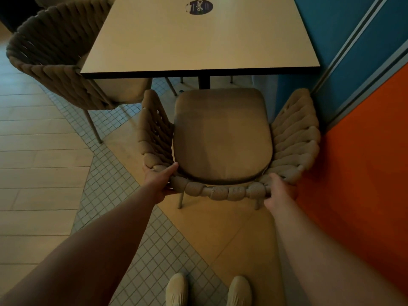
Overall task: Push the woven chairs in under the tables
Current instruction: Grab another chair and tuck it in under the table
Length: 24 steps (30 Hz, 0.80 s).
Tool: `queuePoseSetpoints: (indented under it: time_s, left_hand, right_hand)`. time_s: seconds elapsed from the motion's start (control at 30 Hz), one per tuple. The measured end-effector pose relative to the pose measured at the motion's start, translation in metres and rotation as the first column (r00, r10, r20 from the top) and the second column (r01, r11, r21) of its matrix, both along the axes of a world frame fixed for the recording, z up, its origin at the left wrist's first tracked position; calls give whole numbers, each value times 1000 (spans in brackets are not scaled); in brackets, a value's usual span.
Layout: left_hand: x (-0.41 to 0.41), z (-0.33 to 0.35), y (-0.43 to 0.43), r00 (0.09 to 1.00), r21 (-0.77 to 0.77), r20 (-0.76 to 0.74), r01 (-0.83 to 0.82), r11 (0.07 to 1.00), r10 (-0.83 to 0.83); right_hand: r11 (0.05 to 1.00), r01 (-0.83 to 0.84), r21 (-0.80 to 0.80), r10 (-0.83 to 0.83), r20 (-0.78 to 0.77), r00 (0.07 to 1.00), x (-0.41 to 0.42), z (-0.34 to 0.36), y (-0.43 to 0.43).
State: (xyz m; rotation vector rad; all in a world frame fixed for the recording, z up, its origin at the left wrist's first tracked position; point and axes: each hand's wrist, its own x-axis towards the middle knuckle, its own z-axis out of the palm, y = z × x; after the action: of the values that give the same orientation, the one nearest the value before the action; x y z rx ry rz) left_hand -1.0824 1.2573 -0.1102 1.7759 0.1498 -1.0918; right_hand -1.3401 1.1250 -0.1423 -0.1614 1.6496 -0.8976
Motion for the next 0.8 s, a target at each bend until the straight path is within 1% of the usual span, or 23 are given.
queuePoseSetpoints:
  time_s: [0.07,0.13,0.2,0.3,0.5,0.57,0.8]
  left_hand:
    - [0,1,0,999,-16,-39,-4,1000,3]
    - [0,1,1,998,-6,-61,-24,1000,23]
    - [-1,1,0,998,28,-49,-33,999,34]
    - [-3,0,1,999,30,-26,-35,999,36]
    - [-19,0,24,999,26,-19,-30,999,31]
    - [-28,-4,37,999,34,-17,-41,999,41]
    - [-58,-4,74,997,-1,-63,-44,999,44]
  right_hand:
    - [1000,12,-8,-12,60,998,-1,-3,1]
    - [1000,-2,14,1,93,996,-5,-23,-3]
    - [999,-27,35,25,71,997,-7,-34,-7]
    - [996,-68,52,66,34,997,-7,-20,-4]
    - [997,-31,71,30,19,999,-21,-13,28]
    - [997,0,72,0,-8,1000,-31,-11,42]
    - [994,23,105,-17,-58,998,-58,-3,74]
